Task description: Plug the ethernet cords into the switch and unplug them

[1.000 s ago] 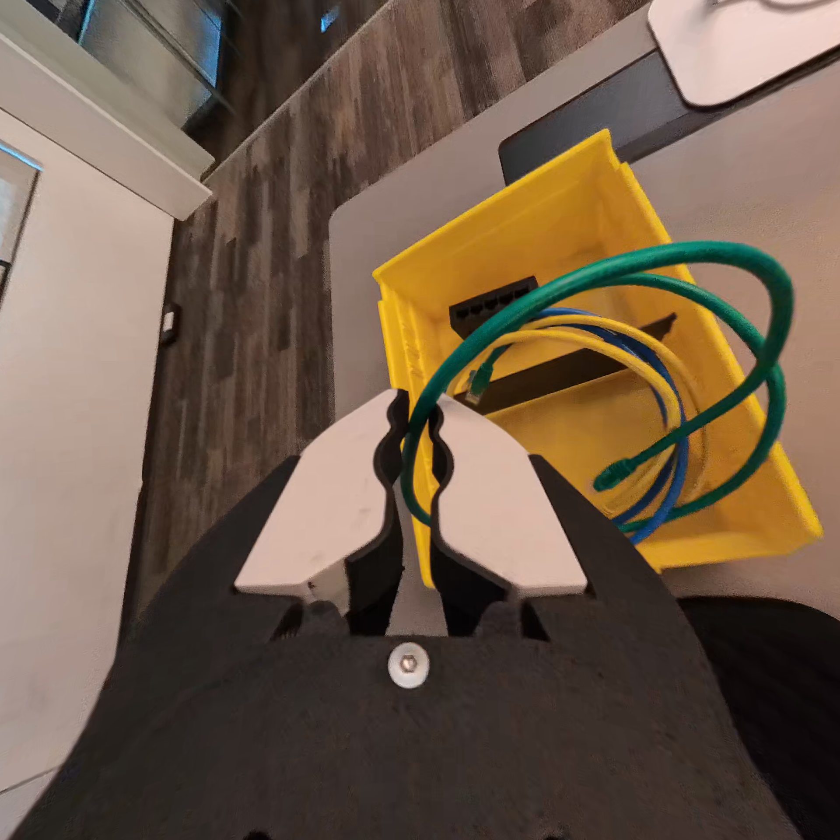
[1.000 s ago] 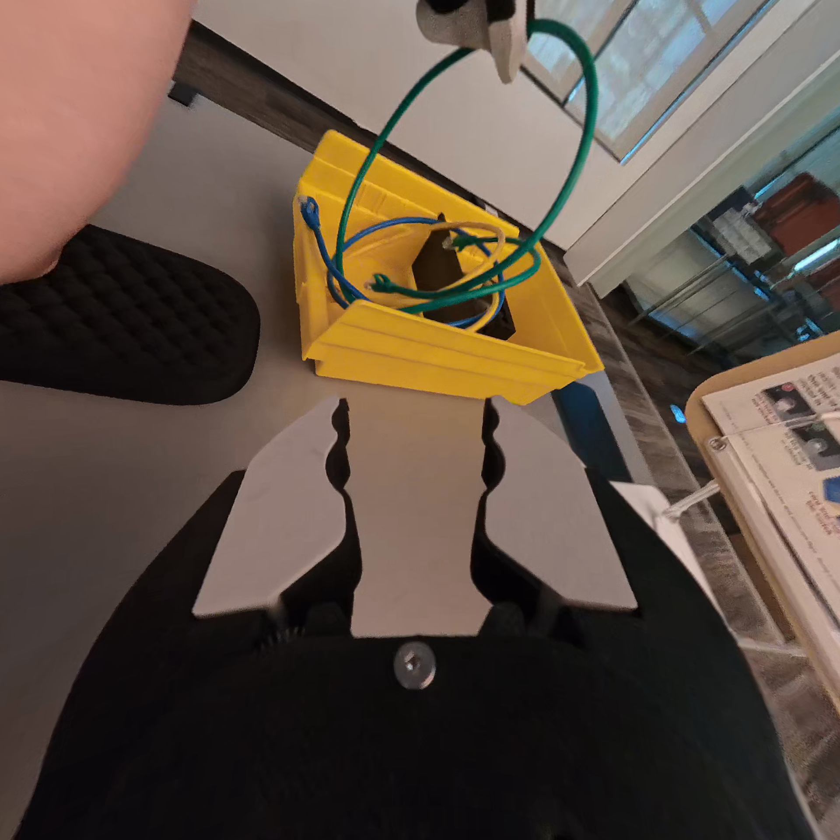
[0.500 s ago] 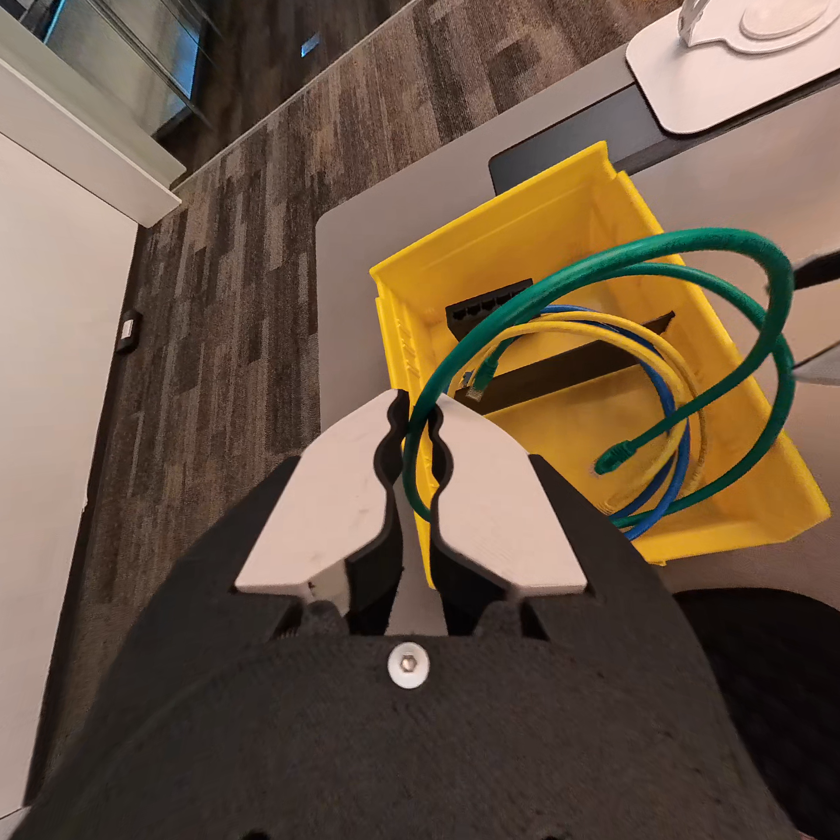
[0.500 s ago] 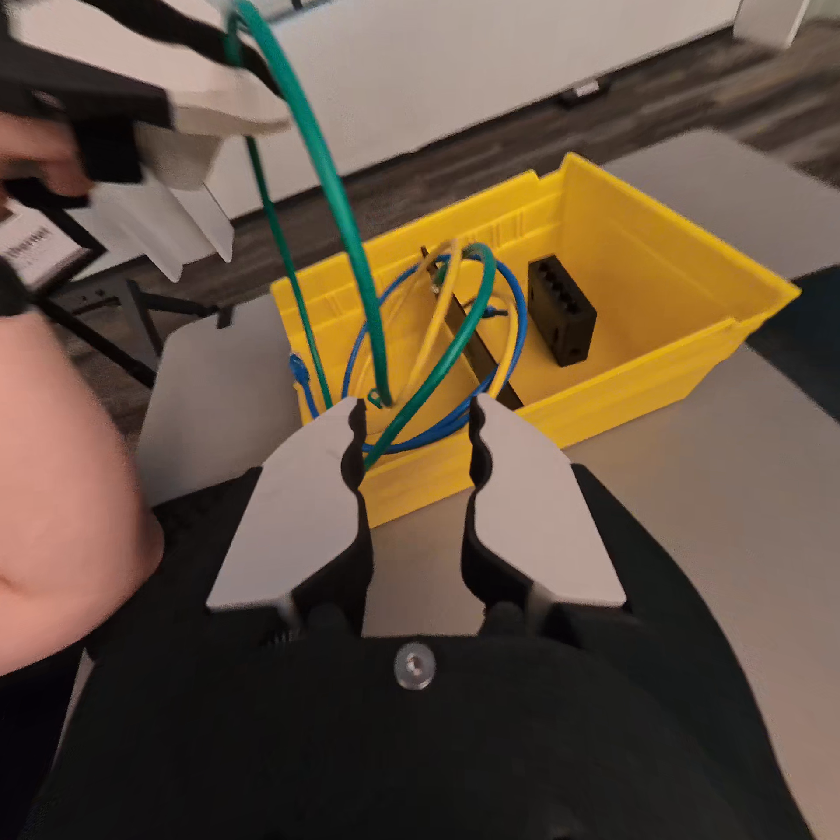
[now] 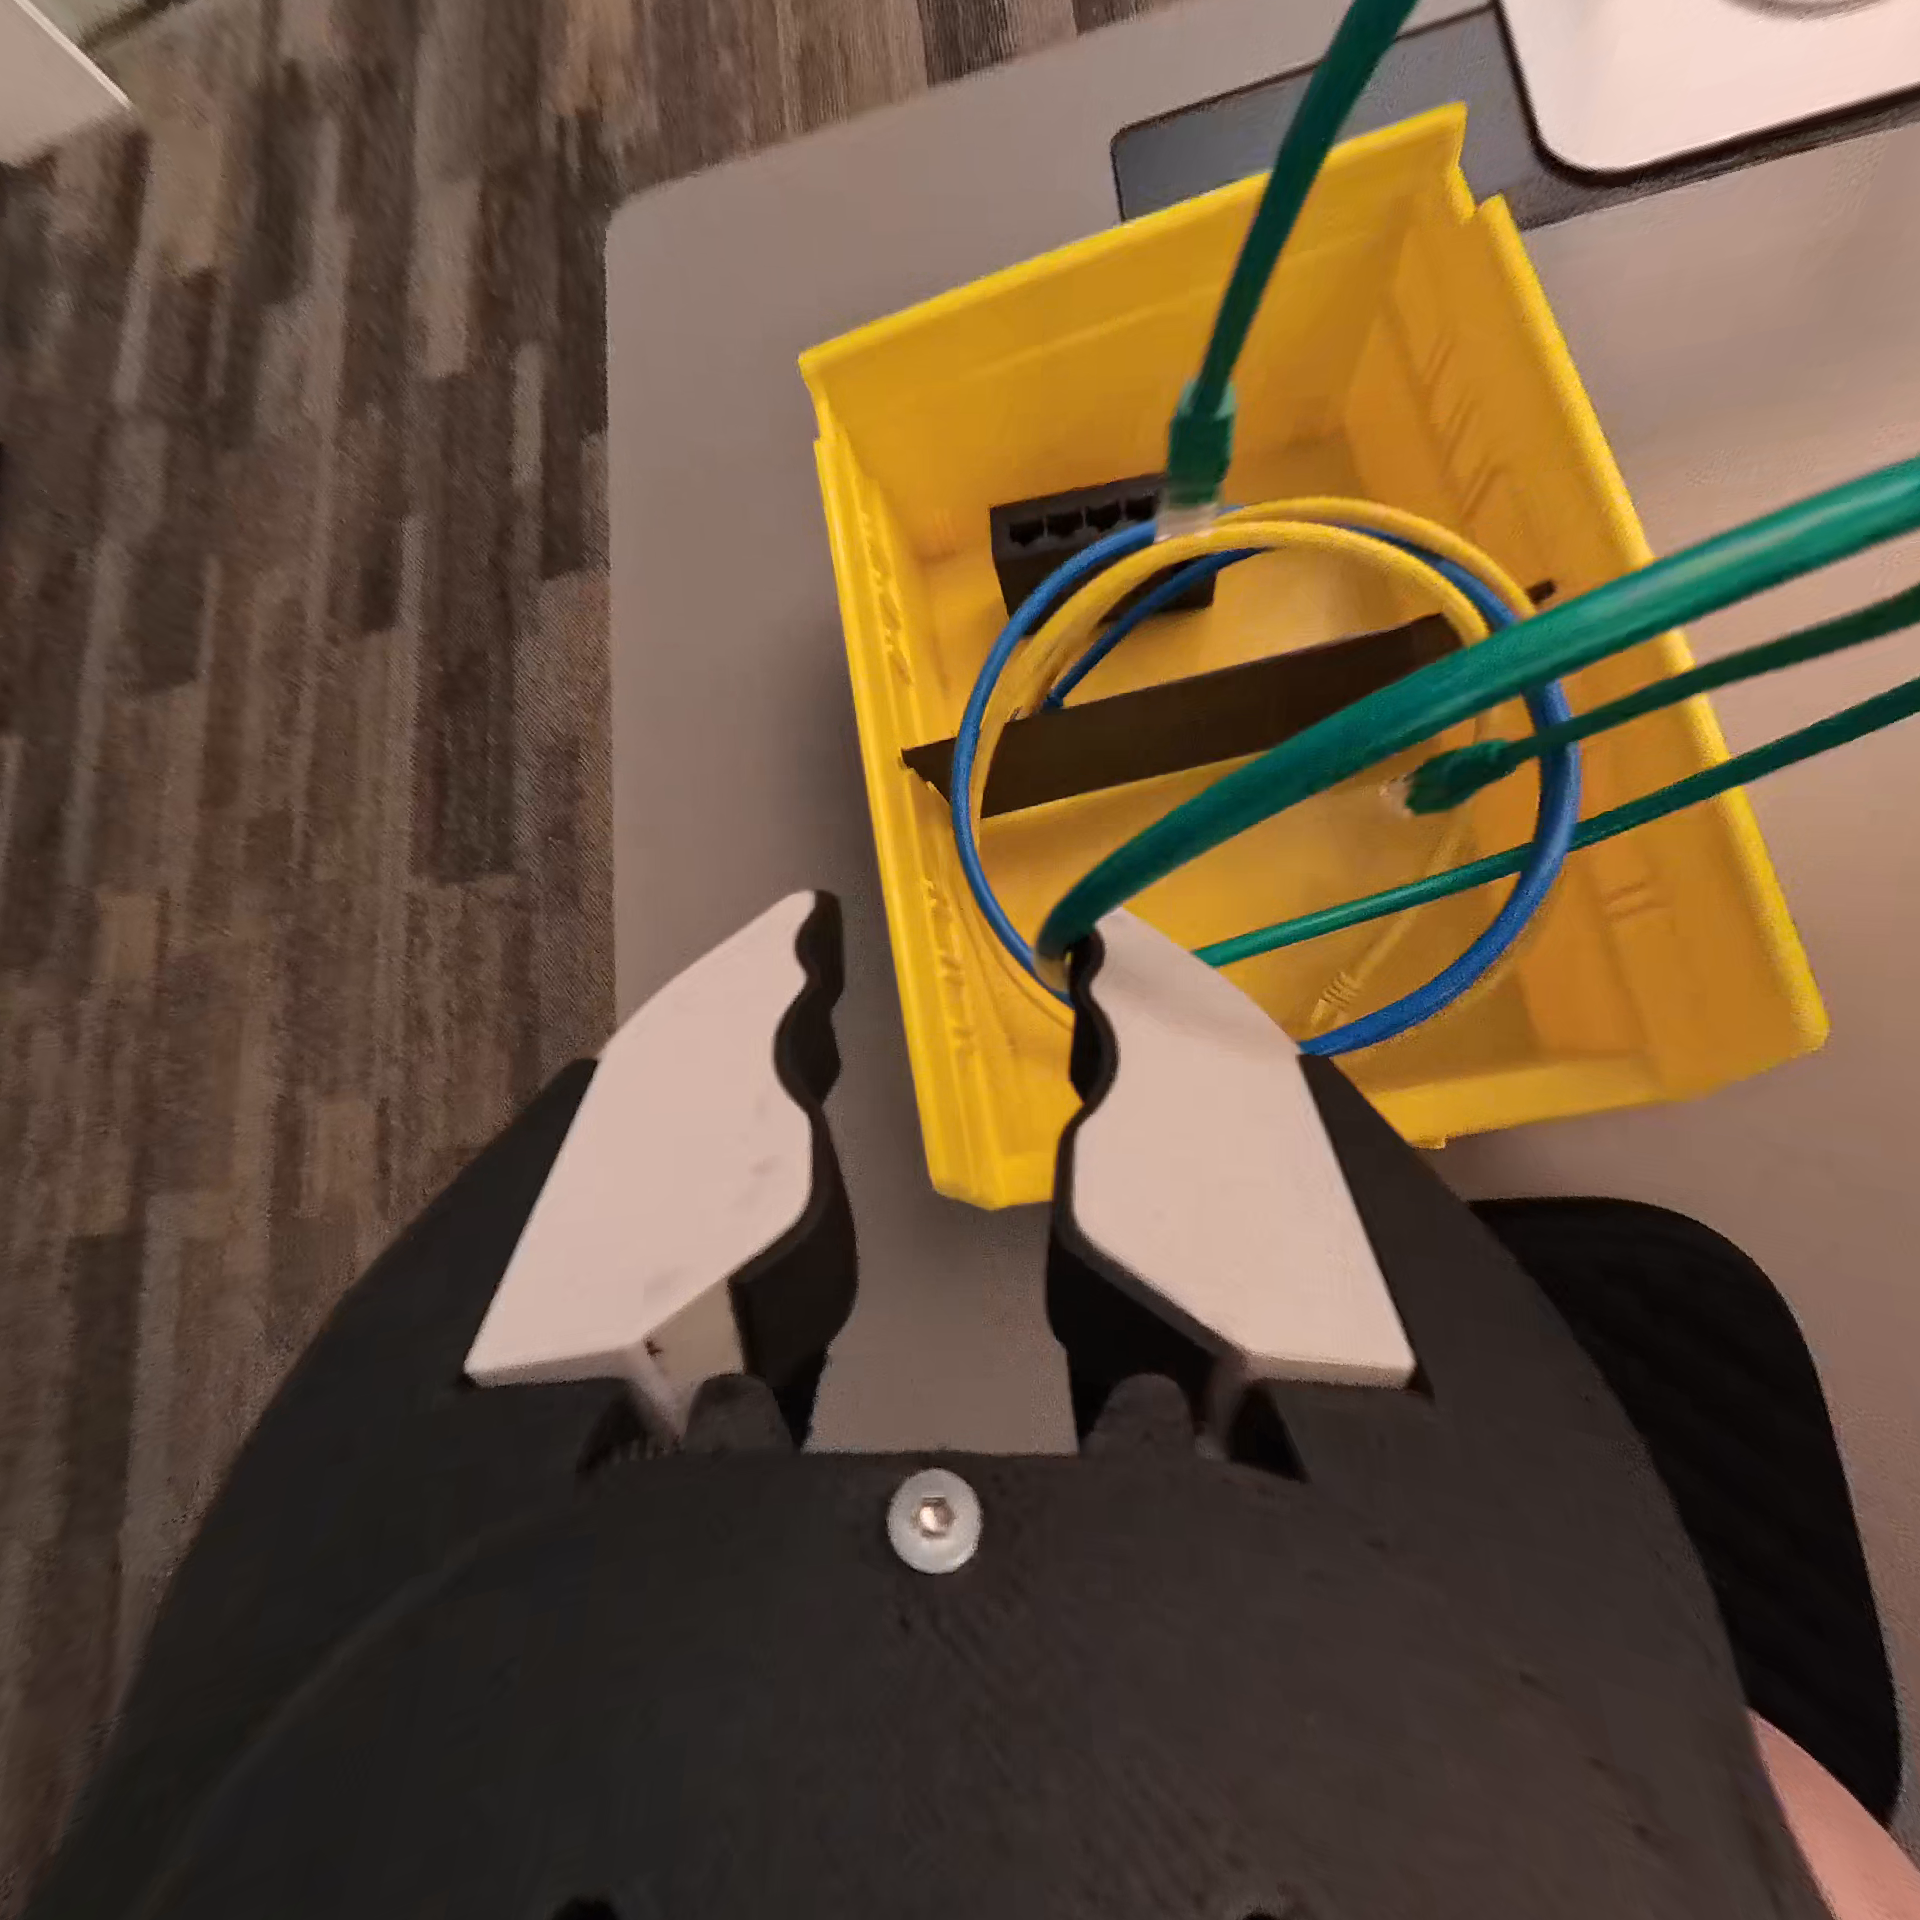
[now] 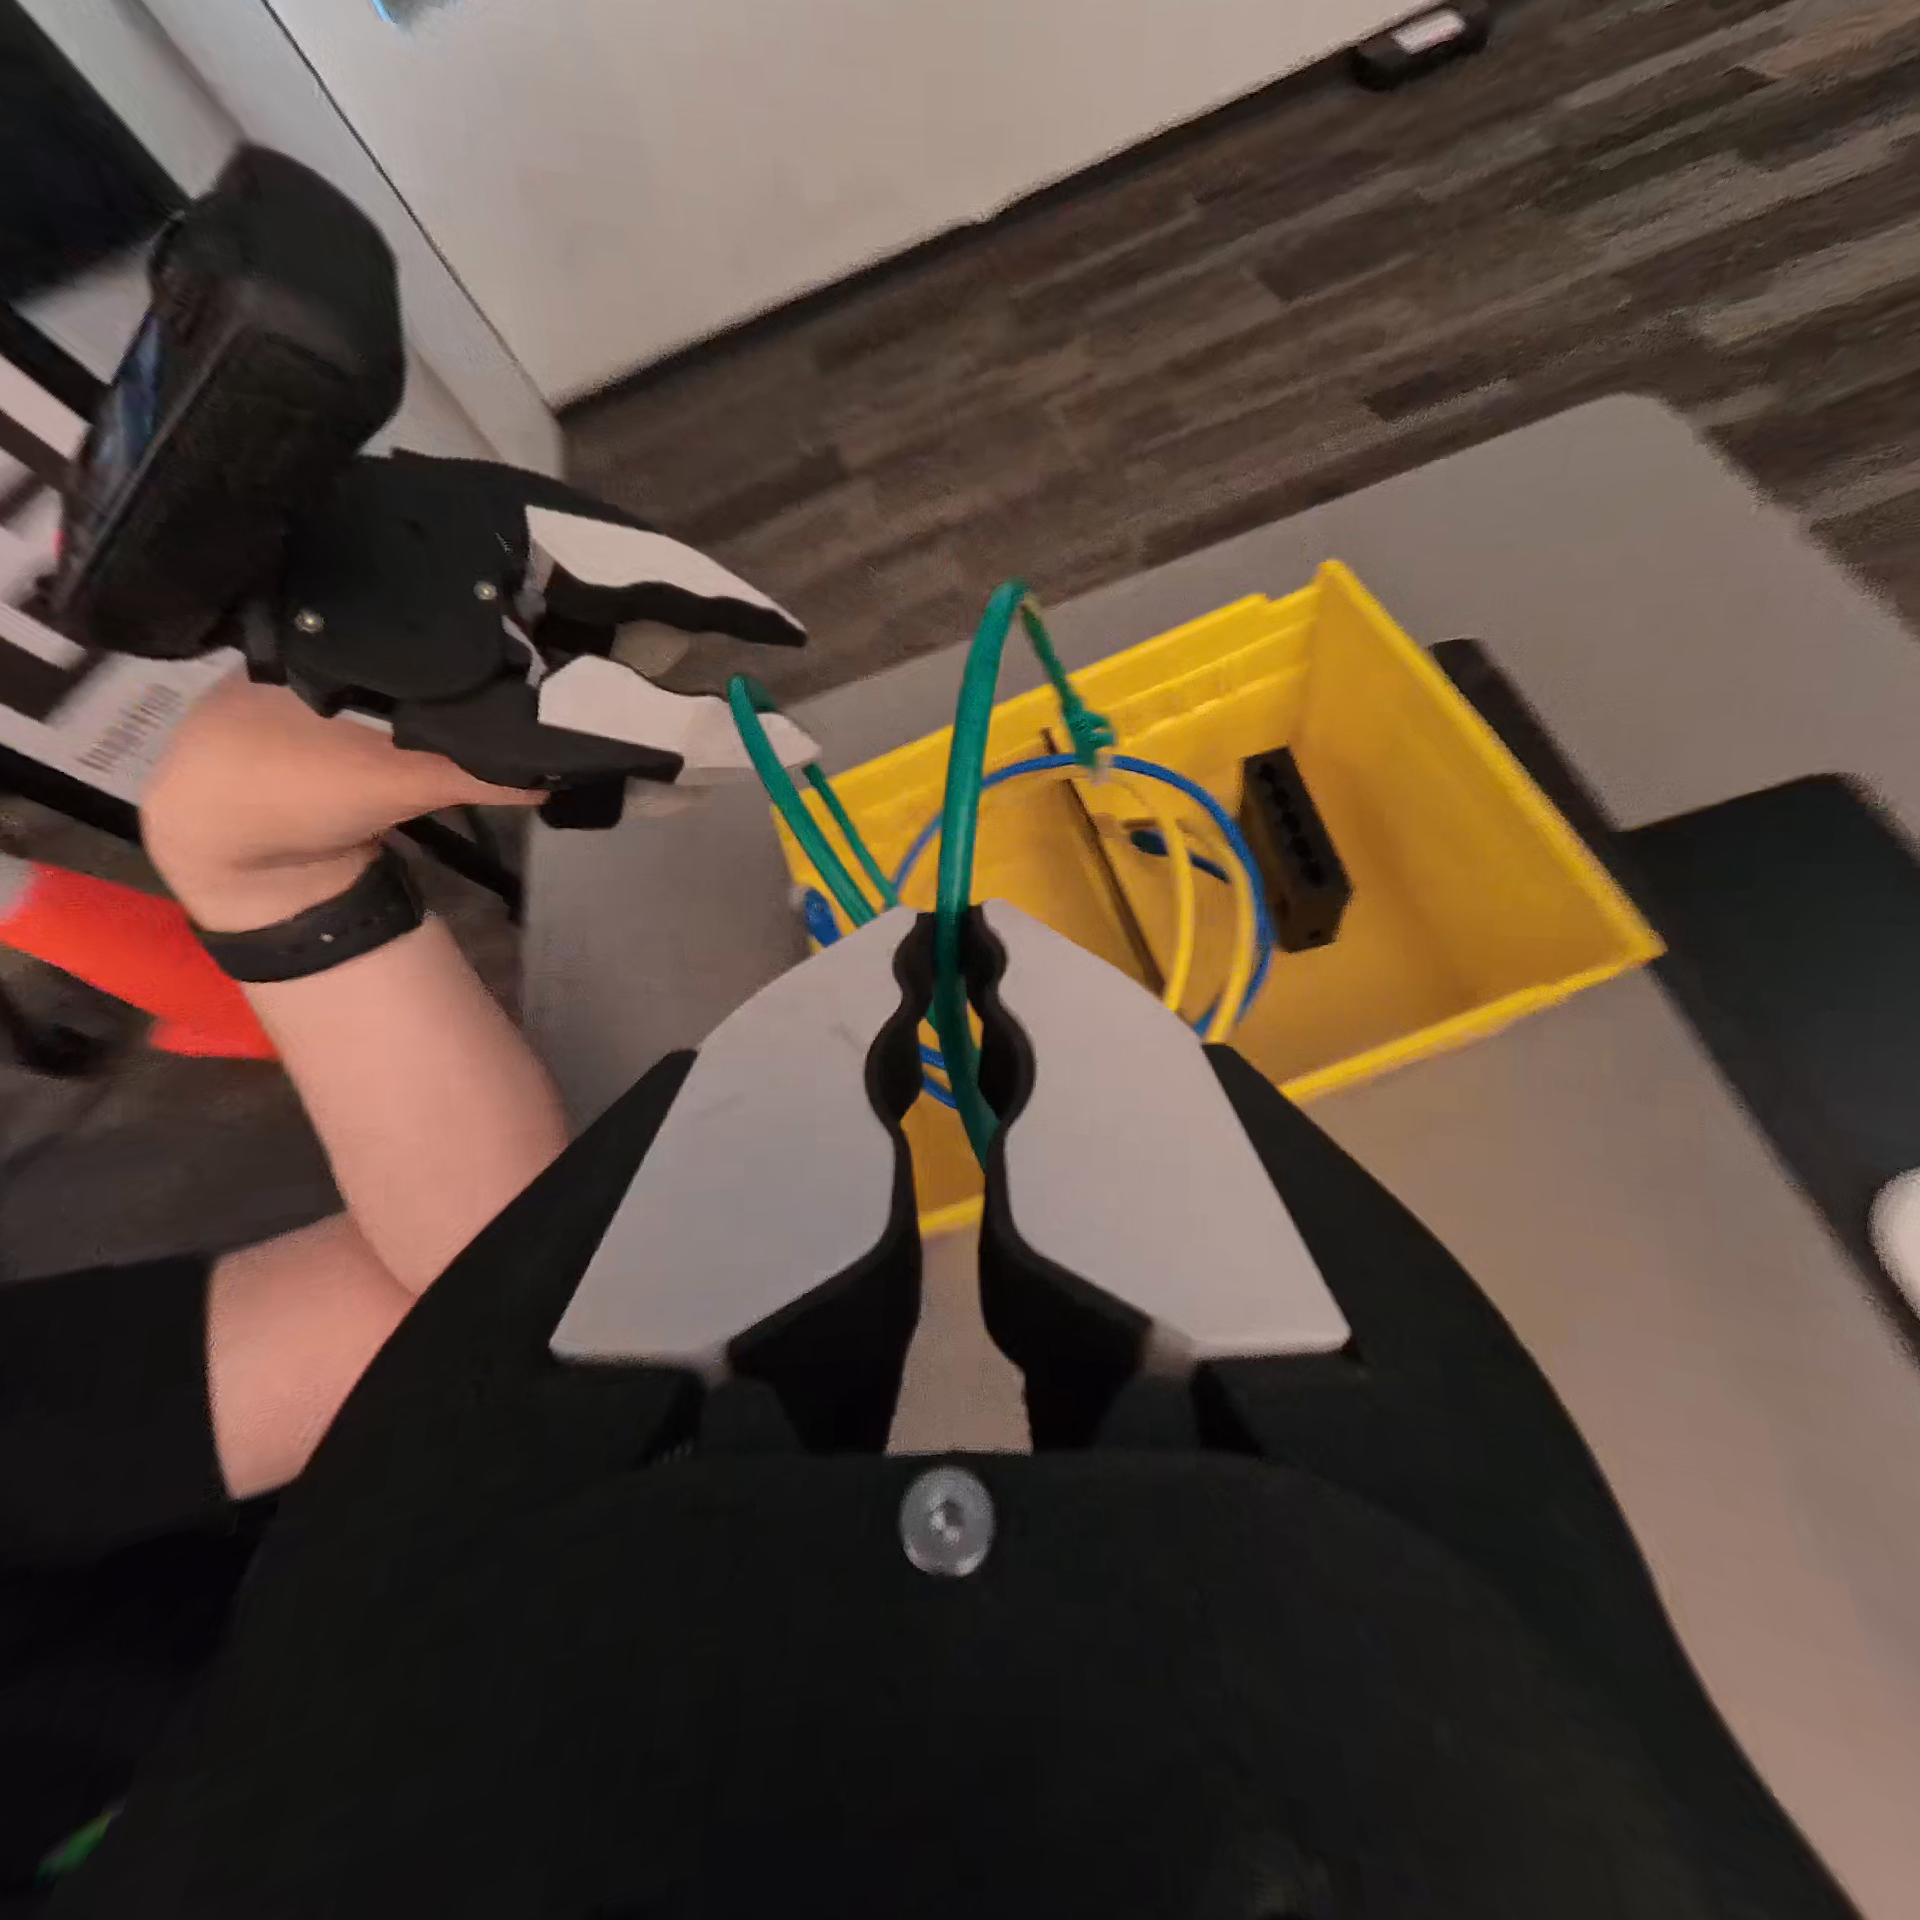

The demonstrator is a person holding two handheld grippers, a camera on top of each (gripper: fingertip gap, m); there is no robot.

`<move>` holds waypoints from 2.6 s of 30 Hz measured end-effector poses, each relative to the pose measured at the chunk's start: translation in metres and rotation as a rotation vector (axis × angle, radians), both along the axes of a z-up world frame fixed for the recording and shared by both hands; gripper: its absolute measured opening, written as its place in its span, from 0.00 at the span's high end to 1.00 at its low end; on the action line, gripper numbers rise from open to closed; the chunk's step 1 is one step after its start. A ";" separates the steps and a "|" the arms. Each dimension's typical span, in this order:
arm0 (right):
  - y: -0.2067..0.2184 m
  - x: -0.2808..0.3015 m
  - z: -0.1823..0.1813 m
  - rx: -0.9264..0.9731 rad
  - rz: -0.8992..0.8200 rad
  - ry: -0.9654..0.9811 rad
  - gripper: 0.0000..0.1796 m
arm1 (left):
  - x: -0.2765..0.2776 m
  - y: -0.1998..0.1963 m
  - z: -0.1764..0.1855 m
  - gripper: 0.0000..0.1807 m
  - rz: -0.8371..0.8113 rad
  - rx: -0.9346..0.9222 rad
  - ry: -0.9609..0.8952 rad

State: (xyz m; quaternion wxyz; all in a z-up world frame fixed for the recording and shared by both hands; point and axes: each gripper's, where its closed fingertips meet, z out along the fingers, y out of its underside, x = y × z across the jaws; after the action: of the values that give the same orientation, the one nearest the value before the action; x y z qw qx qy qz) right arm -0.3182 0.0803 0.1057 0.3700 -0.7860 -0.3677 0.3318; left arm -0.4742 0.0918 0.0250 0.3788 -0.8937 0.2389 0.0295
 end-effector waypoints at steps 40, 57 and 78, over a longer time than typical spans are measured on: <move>-0.006 0.059 0.173 0.225 -0.219 -0.411 0.96 | 0.077 0.007 0.051 0.67 -0.503 0.200 -0.590; -0.046 0.095 0.121 0.129 -0.128 -0.416 0.96 | 0.107 -0.051 0.087 0.97 -0.694 0.198 -0.623; -0.093 0.358 -0.194 -0.489 -0.472 -0.575 0.86 | 0.388 -0.080 -0.108 0.97 -0.956 -0.222 -0.069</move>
State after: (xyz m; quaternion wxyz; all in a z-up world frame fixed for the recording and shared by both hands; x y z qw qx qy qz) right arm 0.0400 -0.0132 -0.0884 0.1217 -0.9731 -0.1767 0.0834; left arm -0.0864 0.0116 -0.0825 0.2601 -0.7192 0.6115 -0.2028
